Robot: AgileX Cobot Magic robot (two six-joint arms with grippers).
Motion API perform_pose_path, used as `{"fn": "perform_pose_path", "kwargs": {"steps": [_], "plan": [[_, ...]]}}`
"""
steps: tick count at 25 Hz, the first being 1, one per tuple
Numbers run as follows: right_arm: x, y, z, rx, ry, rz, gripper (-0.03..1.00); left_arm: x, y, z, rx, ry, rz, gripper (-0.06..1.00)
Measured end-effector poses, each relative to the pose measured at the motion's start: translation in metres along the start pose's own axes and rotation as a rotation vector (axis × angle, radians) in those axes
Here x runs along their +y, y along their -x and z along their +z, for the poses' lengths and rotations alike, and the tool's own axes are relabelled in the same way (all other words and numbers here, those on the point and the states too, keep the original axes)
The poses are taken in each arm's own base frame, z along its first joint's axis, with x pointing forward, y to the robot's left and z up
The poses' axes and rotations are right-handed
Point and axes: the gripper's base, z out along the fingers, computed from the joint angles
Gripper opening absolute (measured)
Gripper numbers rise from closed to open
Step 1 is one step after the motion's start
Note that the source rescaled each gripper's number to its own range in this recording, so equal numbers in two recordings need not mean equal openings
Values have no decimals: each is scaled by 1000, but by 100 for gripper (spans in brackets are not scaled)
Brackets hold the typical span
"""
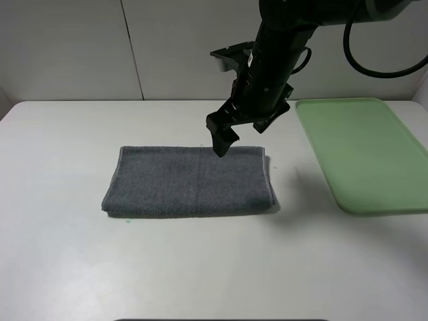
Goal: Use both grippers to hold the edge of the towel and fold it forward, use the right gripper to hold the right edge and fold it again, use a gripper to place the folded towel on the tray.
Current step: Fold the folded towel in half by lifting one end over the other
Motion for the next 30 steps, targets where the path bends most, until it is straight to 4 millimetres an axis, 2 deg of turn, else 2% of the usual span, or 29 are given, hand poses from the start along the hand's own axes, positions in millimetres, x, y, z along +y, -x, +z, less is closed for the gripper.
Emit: {"fn": "perform_pose_path", "kwargs": {"steps": [4, 8, 16, 25, 30], "plan": [[0, 0, 0, 1, 0, 37, 100, 0, 0, 0, 0, 5, -2, 100], [-1, -1, 8, 19, -1, 96, 100, 0, 0, -1, -9, 85, -46, 100], [-5, 3, 54, 40, -12, 265, 100, -2, -1, -2, -37, 339, -183, 100], [-42, 4, 76, 5, -54, 425, 100, -2, -1, -2, -43, 394, -213, 100], [-48, 0, 93, 40, -81, 434, 100, -2, -1, -2, -43, 394, -213, 100]]}}
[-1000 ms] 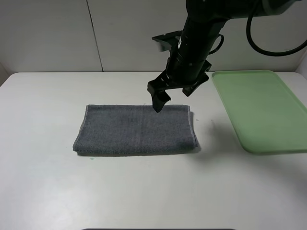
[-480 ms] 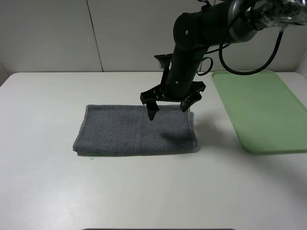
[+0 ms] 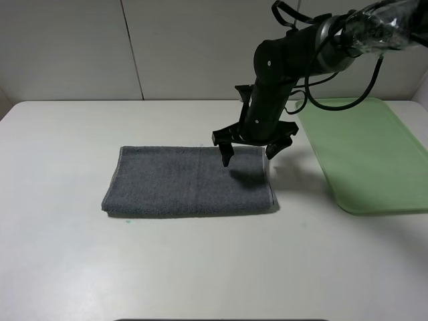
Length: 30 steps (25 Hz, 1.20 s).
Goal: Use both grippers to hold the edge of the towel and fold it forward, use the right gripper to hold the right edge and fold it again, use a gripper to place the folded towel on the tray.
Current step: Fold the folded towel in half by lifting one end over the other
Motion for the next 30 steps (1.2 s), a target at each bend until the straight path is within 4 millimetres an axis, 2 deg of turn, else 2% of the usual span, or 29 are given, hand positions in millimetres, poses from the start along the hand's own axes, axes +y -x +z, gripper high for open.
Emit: {"fn": "perform_pose_path", "kwargs": {"steps": [10, 17, 22, 26, 30], "plan": [[-8, -2, 5, -1, -80, -9, 100, 0, 0, 0, 0, 0, 0, 100], [-28, -13, 18, 42, -85, 31, 100, 0, 0, 0, 0, 0, 0, 100], [-27, -12, 19, 29, -47, 35, 100, 0, 0, 0, 0, 0, 0, 100], [-27, -15, 32, 64, -34, 29, 100, 0, 0, 0, 0, 0, 0, 100], [-27, -15, 34, 71, -22, 23, 100, 0, 0, 0, 0, 0, 0, 100]]}}
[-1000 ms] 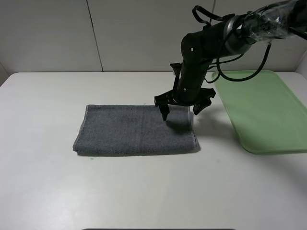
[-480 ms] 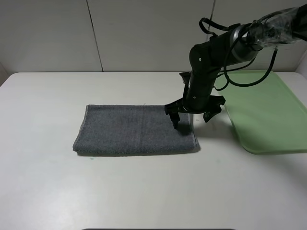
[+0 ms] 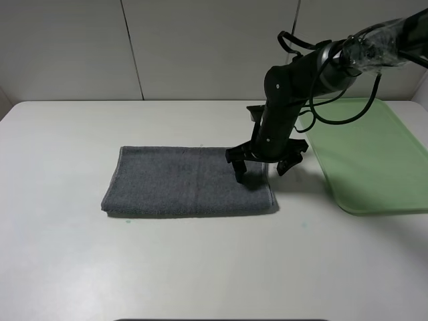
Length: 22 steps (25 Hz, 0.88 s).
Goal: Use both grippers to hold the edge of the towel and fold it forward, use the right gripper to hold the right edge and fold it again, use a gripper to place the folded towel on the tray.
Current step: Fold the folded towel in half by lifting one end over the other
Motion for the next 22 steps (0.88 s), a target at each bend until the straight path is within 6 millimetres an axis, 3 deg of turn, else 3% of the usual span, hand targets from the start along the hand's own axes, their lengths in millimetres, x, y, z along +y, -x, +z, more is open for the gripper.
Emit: {"fn": "perform_pose_path", "kwargs": {"steps": [3, 6, 9, 13, 14, 22], "plan": [[0, 0, 0, 0, 2, -1, 100, 0, 0, 0, 0, 0, 0, 100], [0, 0, 0, 0, 7, 2, 84, 0, 0, 0, 0, 0, 0, 100], [2, 0, 0, 3, 22, 20, 57, 0, 0, 0, 0, 0, 0, 100], [7, 0, 1, -2, 48, 41, 12, 0, 0, 0, 0, 0, 0, 100], [7, 0, 1, -2, 48, 40, 7, 0, 0, 0, 0, 0, 0, 100], [7, 1, -5, -15, 41, 26, 8, 0, 0, 0, 0, 0, 0, 100]]}}
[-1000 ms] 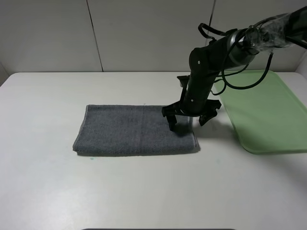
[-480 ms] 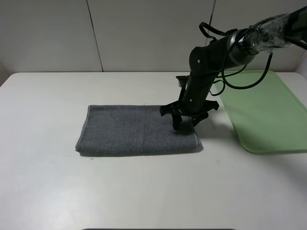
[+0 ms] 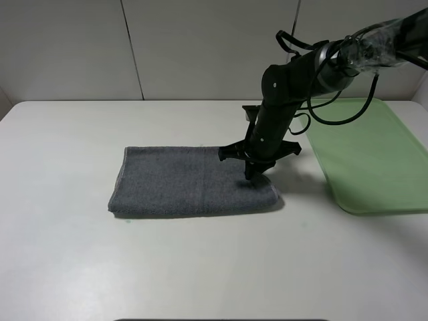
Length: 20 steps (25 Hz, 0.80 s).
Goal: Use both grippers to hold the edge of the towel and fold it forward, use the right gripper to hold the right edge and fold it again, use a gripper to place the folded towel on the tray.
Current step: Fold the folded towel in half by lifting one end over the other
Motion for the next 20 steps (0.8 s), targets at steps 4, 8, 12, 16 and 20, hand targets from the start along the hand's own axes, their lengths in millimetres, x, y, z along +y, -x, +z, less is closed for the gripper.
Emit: {"fn": "perform_pose_path", "kwargs": {"steps": [4, 8, 12, 16, 20], "plan": [[-4, 1, -15, -13, -41, -51, 8, 0, 0, 0, 0, 0, 0, 100], [-4, 7, -37, -24, -82, -96, 8, 0, 0, 0, 0, 0, 0, 100], [-4, 21, -55, -48, -143, -148, 8, 0, 0, 0, 0, 0, 0, 100], [-7, 32, -71, -69, -220, -195, 8, 0, 0, 0, 0, 0, 0, 100], [-12, 40, -85, -76, -319, -244, 8, 0, 0, 0, 0, 0, 0, 100]]}}
